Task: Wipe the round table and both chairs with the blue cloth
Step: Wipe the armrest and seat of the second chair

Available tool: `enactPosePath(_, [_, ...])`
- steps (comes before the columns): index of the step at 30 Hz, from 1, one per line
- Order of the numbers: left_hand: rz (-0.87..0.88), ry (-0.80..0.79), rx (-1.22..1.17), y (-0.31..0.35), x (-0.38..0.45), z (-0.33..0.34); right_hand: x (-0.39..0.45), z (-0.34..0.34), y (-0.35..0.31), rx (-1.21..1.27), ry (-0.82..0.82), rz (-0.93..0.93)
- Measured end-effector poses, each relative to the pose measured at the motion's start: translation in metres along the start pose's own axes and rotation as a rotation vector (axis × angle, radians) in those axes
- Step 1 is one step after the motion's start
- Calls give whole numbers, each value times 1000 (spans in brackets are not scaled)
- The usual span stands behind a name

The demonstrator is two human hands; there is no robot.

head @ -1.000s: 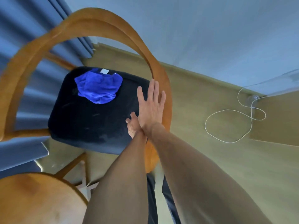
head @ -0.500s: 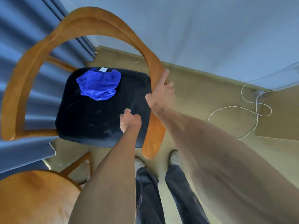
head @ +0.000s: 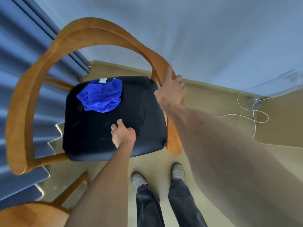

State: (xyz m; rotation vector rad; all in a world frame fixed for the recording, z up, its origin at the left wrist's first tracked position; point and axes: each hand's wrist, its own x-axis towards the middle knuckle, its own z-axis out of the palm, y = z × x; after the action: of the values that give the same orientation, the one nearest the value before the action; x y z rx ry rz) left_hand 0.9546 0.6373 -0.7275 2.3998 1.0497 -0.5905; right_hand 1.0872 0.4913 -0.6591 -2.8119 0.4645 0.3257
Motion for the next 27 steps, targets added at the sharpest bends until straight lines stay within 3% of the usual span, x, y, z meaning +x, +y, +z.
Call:
enactPosePath(6, [12,164,78,7,49,-15,-2,14,13,-76,140,-23])
enactPosePath(11, [-75,263,88,1,109,-19,1,20,10,-69,223,-40])
enactPosePath(17, [-59,119,-36,16,157,-13,23,26,6,58,197,151])
enactPosePath(27, [15,180,-1,40,165,-28,21,24,6,169,217,168])
